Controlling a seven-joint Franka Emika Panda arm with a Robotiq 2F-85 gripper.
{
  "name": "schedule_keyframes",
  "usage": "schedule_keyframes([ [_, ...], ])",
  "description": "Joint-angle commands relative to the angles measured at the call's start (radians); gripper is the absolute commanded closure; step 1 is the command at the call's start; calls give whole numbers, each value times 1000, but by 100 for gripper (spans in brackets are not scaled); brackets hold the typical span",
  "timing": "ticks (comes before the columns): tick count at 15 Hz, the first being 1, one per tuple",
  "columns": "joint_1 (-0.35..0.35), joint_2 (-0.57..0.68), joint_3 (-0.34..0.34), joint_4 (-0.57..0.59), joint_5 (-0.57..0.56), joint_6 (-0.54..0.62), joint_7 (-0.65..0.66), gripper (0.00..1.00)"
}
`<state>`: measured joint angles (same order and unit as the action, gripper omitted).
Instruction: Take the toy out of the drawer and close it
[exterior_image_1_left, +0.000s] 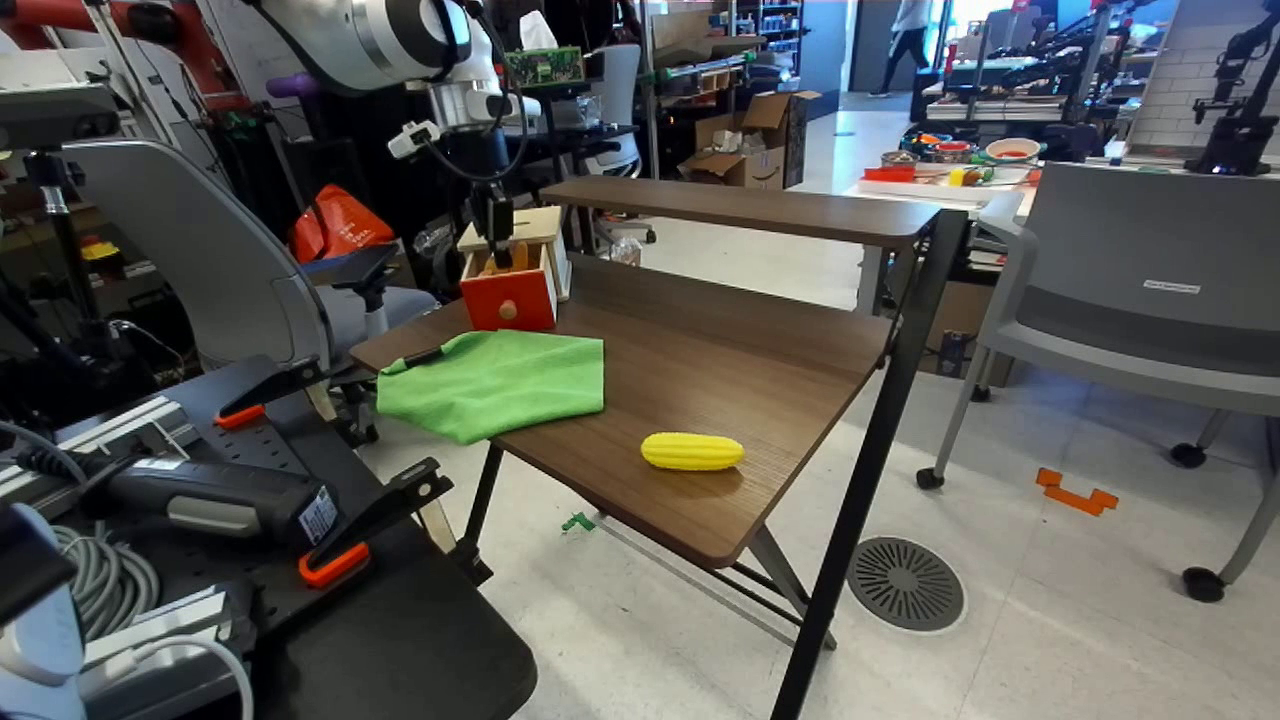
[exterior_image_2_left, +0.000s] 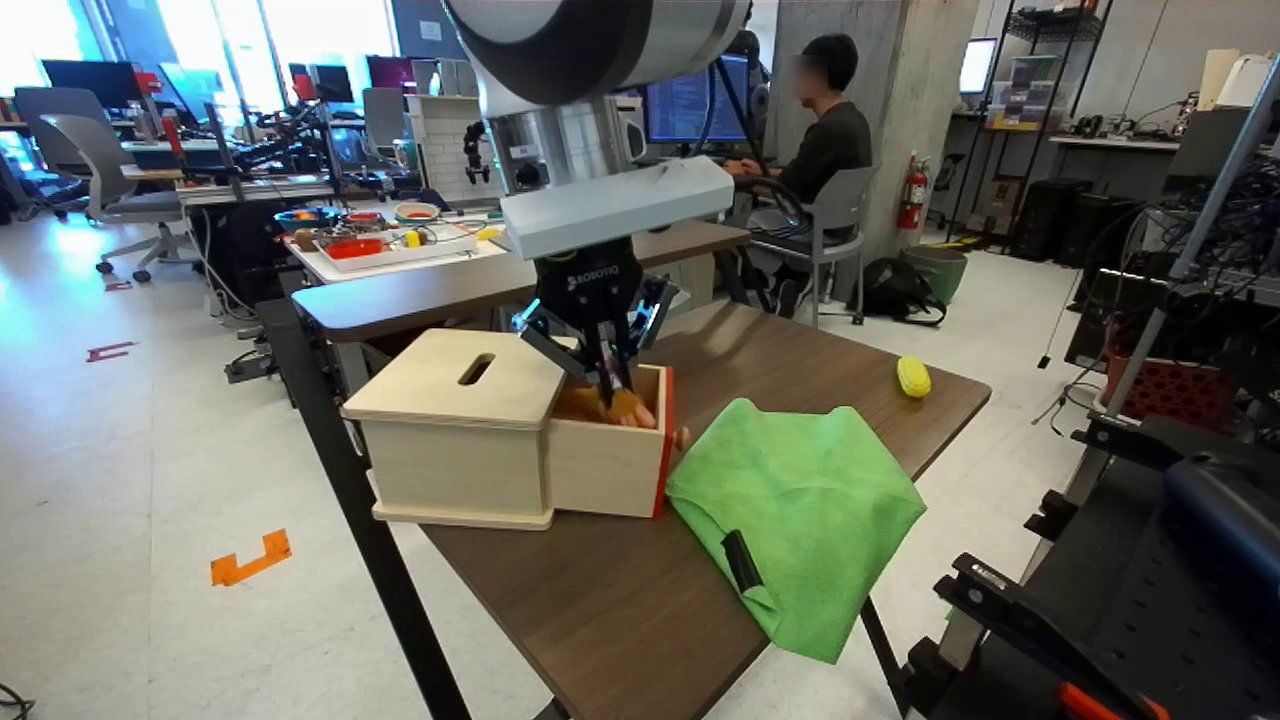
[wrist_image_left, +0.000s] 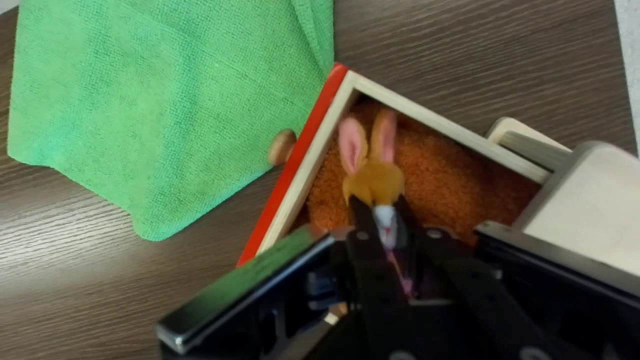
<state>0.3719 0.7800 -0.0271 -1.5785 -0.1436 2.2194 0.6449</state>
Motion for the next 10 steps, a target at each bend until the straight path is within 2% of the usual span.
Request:
schedule_keyframes([
  [1,5,-99,-19,-58,-35,8,-5,97],
  [6,-34,-158,-47,-49,-41,-36,-5,97],
  [10,-99,-133,-76,-24,-27,-52,1,97],
])
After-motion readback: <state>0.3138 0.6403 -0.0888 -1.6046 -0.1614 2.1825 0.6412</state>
